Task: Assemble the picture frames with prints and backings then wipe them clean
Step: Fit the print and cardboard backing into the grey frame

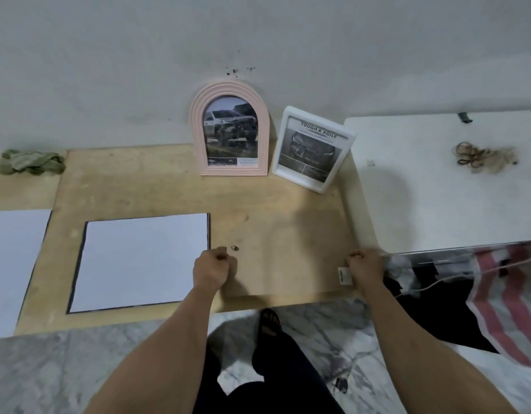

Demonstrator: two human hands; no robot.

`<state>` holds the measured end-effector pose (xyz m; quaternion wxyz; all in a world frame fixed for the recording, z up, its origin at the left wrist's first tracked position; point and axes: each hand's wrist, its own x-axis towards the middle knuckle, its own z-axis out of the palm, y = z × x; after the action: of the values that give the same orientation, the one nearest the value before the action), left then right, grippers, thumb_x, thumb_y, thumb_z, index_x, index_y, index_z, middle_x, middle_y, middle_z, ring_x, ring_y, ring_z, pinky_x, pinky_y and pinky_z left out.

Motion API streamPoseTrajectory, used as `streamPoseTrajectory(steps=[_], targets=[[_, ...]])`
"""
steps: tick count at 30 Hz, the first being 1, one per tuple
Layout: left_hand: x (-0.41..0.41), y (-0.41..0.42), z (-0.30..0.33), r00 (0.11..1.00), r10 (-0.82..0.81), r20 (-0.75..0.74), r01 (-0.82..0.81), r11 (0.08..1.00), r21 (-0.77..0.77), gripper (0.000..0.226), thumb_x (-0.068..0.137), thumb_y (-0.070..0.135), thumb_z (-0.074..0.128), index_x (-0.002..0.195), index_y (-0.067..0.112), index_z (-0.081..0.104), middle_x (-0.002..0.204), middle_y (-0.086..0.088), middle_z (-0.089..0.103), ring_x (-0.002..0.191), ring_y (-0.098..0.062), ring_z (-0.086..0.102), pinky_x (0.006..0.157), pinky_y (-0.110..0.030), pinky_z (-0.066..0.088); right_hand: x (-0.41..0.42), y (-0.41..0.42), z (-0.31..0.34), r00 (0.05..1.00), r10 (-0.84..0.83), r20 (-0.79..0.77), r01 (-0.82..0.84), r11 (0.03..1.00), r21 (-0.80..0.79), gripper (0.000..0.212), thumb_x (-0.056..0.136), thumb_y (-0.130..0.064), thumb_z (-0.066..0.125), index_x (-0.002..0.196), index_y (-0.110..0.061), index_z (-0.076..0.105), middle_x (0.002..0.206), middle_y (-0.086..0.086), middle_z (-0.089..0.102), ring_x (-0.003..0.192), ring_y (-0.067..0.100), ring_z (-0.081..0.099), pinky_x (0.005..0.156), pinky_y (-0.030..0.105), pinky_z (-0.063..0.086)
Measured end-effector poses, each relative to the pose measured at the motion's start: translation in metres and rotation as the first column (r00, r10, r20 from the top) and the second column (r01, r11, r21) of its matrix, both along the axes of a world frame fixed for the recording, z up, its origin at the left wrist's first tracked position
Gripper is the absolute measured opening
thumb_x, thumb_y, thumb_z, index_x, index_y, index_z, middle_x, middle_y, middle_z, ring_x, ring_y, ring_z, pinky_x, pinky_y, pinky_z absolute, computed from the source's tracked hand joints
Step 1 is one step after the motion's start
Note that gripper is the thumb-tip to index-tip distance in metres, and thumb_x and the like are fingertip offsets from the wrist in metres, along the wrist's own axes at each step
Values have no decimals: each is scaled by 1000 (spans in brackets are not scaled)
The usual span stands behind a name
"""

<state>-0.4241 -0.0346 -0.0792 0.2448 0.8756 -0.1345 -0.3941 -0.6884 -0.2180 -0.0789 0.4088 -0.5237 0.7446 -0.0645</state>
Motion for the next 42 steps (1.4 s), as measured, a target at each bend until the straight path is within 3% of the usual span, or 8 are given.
streamPoseTrajectory(steps=[6, 15, 21, 25, 30, 36, 39, 42], targets=[[-14, -9, 2, 998, -48, 50, 46, 998, 36, 26, 94, 20, 56, 114, 12, 71, 117, -11, 70, 108, -31, 62, 83, -28, 45, 0, 6, 6, 996, 55, -75, -54, 998, 15, 16, 83, -8, 50, 88, -10, 64, 92, 15, 68, 84, 35, 64, 69, 36, 51], [26, 9, 21, 986, 2, 168, -4, 1000, 10, 29, 94, 14, 53, 118, 6, 69, 120, -12, 67, 108, -29, 62, 80, -25, 40, 84, 26, 23, 926, 377, 0, -377, 926, -4, 43, 98, -12, 41, 56, -10, 37, 58, 7, 38, 57, 22, 38, 62, 35, 32], [99, 83, 31, 975, 87, 207, -104, 992, 75, 46, 89, 29, 61, 130, 9, 59, 130, -13, 55, 110, -31, 60, 87, -36, 50, 188, 91, 26, 734, 675, 79, -678, 734, 25, 13, 85, -14, 53, 86, -16, 65, 100, 6, 67, 95, 23, 61, 74, 25, 41], [156, 128, 30, 969, 70, 238, -116, 976, 183, 57, 88, 40, 61, 136, 10, 53, 136, -13, 48, 120, -32, 53, 98, -45, 48, 238, 133, 16, 748, 661, 58, -663, 741, 111, 23, 87, -23, 55, 108, -14, 55, 109, 4, 56, 105, 25, 56, 78, 26, 37], [205, 160, 22, 983, -10, 185, -30, 977, 210, 66, 89, 42, 61, 142, 7, 45, 138, -14, 43, 126, -34, 46, 103, -45, 43, 257, 165, -5, 807, 590, 9, -589, 805, 64, 14, 81, -22, 52, 76, -10, 46, 73, 4, 50, 65, 19, 50, 57, 27, 35], [230, 165, 7, 992, -10, 123, -17, 976, 216, 66, 84, 46, 62, 132, 2, 50, 127, -16, 50, 116, -33, 53, 95, -40, 46, 276, 194, -7, 886, 462, -47, -461, 887, 37, 18, 80, -25, 49, 95, -16, 52, 92, 6, 60, 78, 23, 60, 67, 38, 52], [239, 166, 3, 985, 153, 84, -160, 984, 79, 31, 73, 35, 60, 87, 7, 63, 97, -15, 66, 81, -28, 59, 69, -33, 48, 282, 198, -12, 906, 416, -76, -416, 909, 21, 27, 77, -26, 48, 101, -14, 53, 98, 7, 58, 84, 26, 58, 72, 38, 51], [247, 172, 8, 966, 184, 180, -192, 981, 25, 3, 84, 16, 56, 81, 16, 57, 83, -3, 64, 78, -27, 60, 65, -30, 46, 285, 202, -9, 903, 413, -117, -413, 911, 22, 28, 84, -23, 51, 109, -11, 51, 100, 10, 55, 86, 28, 56, 67, 33, 42]])
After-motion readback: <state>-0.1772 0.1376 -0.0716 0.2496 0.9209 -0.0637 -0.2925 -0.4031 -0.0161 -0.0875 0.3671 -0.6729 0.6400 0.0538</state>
